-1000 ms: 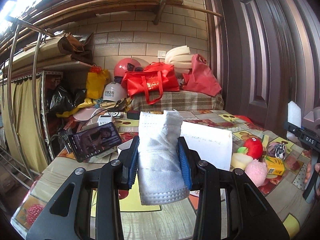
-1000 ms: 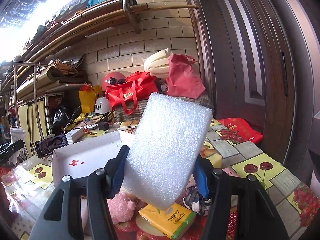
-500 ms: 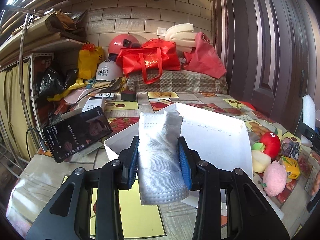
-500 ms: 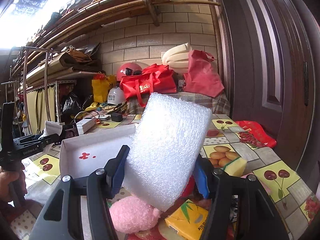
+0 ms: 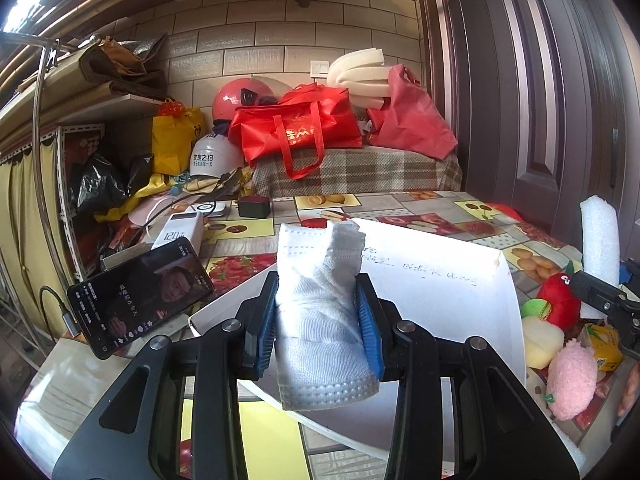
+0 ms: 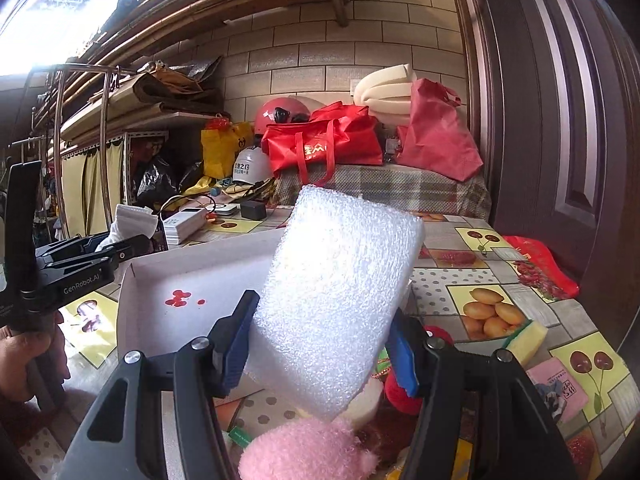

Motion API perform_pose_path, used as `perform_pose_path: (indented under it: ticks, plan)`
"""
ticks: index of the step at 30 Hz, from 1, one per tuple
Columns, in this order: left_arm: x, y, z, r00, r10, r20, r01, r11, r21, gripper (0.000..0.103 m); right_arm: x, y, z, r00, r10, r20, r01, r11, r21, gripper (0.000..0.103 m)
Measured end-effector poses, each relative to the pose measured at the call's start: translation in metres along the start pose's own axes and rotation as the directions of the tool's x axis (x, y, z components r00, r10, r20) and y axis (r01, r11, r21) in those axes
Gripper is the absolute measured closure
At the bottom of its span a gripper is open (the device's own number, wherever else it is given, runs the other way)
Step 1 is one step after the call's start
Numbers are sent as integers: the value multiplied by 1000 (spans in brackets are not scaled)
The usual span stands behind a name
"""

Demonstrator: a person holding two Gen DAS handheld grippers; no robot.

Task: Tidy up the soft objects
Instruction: 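Release the white cloth into the box with the left gripper while the right lowers the foam block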

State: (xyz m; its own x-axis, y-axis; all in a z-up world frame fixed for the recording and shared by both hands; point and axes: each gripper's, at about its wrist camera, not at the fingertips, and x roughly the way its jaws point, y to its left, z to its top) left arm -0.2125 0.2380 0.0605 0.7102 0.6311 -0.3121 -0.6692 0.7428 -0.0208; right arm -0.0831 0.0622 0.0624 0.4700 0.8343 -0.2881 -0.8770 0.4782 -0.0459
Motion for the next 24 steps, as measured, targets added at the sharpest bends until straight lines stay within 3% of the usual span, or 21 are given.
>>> perform_pose_path:
  ticks: [9,16,20,24]
  plan:
    - [33,0,11,1000,-5,-20,5,1000,-24,67,33,34,11,999,32,-6,-32,999,-15,42]
    - [68,3,13,984,-65,-167,57,997,-56,67,66,47,20,999,24,-28,-25,1000,-9,42]
    - [76,10,12,975,-84,-207,63,992,-106,67,77,48,22,998,21,-59,-22,1000,-7,42]
    - [84,6,11,967,-70,-246,48,994,-95,66,85,59,22,994,36,-103,-43,997,-61,41]
